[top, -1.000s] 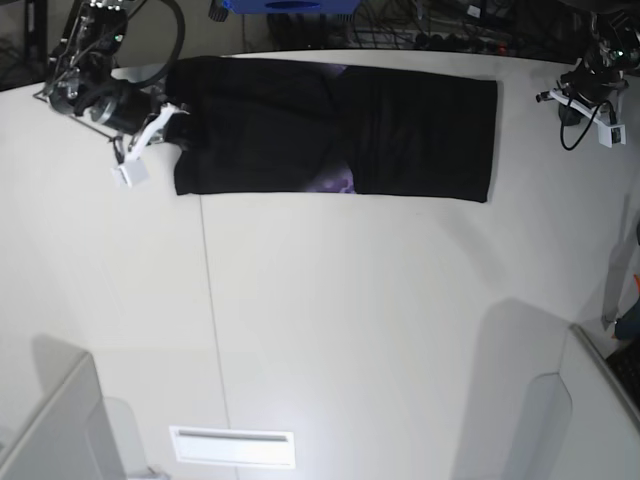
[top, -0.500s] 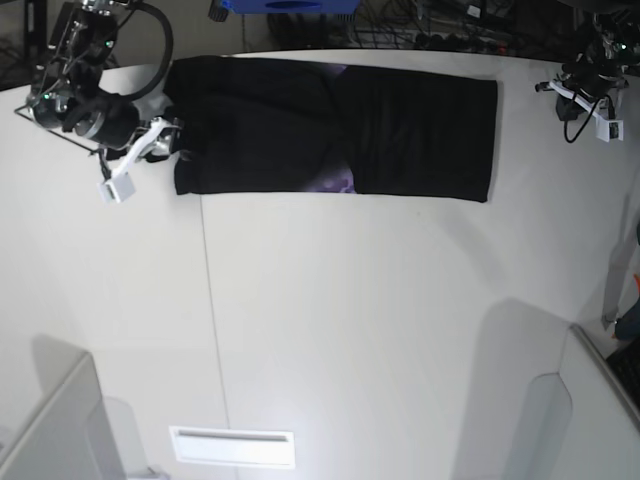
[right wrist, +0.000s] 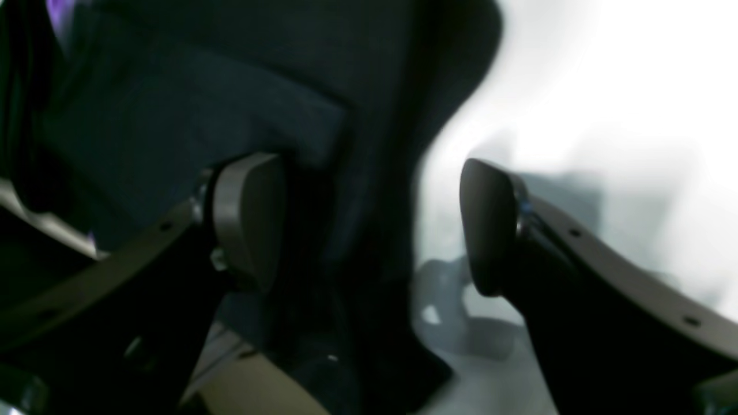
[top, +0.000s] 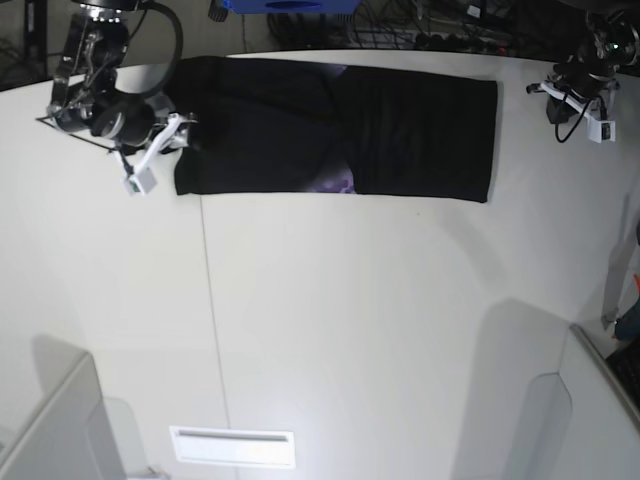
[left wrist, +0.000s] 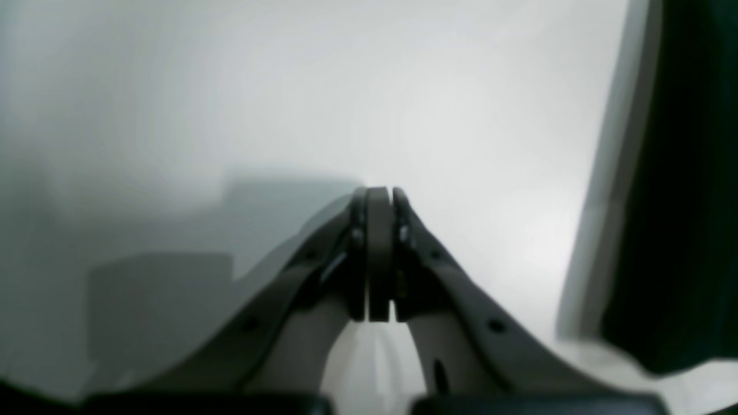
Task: Fold the T-shirt properly
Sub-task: 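Grasp the strip's end with the right gripper and adjust it, then hold both strip ends and fold them toward the middle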
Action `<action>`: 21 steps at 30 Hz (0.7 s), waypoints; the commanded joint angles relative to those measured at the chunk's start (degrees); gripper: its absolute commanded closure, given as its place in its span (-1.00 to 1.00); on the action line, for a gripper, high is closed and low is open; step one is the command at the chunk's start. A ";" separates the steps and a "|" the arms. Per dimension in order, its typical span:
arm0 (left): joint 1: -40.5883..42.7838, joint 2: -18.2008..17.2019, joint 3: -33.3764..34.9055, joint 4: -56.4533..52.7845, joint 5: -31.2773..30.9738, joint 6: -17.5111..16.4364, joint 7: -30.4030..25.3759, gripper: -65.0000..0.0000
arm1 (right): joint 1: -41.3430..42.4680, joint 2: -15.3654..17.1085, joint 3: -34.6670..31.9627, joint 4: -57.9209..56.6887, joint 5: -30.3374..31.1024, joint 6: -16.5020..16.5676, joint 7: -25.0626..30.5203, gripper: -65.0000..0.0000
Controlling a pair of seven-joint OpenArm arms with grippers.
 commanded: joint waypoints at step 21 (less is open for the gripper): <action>-0.84 0.94 11.30 -0.66 0.30 0.39 0.79 1.00 | 0.25 -0.43 2.24 -0.93 -0.89 0.60 -1.45 1.00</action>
